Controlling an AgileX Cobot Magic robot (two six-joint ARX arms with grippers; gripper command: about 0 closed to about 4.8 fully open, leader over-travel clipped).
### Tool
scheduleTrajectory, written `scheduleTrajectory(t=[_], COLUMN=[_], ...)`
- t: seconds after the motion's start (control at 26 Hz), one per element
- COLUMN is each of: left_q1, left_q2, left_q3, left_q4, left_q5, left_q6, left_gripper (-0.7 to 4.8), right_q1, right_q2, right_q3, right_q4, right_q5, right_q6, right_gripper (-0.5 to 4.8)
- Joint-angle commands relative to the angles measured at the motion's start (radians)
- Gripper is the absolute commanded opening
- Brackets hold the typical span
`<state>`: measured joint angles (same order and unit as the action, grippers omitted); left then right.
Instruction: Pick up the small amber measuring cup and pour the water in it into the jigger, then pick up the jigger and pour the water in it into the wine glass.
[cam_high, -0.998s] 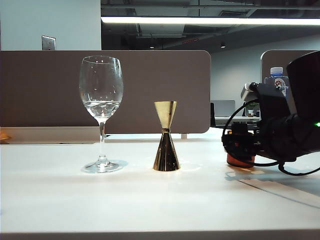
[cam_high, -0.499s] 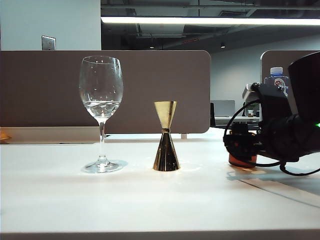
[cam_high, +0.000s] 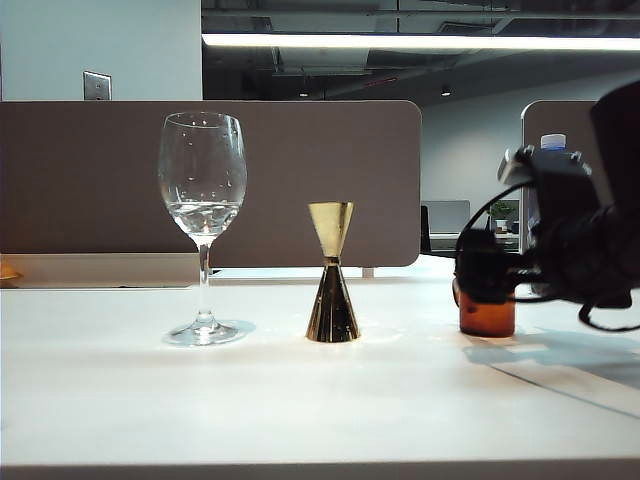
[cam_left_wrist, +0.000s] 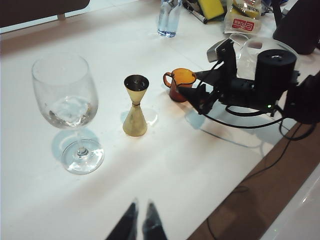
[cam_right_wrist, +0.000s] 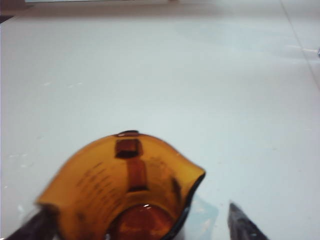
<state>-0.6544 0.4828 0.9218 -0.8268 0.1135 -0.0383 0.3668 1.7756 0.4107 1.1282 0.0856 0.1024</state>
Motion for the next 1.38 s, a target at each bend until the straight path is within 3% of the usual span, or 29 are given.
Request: scheduleTrajectory(t=[0.04,0.23,0.38,0.73,1.11,1.38], left_q1=[-0.001,-0.001,-0.001,-0.001,-0.001,-0.001], left_q2=[0.0,0.0,0.0,0.0,0.0,0.0], left_q3=[0.003,0.003,0.003,0.003,0.003,0.003], left_q4=[0.013,0.013,0.013,0.013,0.013,0.013], left_q5=[0.003,0.003,0.003,0.003,0.003,0.003], left_q6=[0.004,0.004,0.004,0.004,0.004,0.004], left_gripper=[0.26,0.26,0.26,0.26,0.26,0.26], right_q1=[0.032,0.074,0.118,0.241,0.311,0.303], right_q2=[-0.175,-0.305,-0.31,-0.169,0.006,0.053], right_q3=[-0.041,-0.058,-0.051,0.082,0.213,0.248], right_q4=[-0.078,-0.142,-0.122,-0.141,-0.141,-0.149], right_q5=[0.005,-0.008,-0.082,-0.09,-0.088,-0.089], right_q6=[-0.006,-0.006,-0.006,-0.006,-0.006,-0.006], right_gripper=[4.46,4.46,4.45,4.45,4.39,3.39])
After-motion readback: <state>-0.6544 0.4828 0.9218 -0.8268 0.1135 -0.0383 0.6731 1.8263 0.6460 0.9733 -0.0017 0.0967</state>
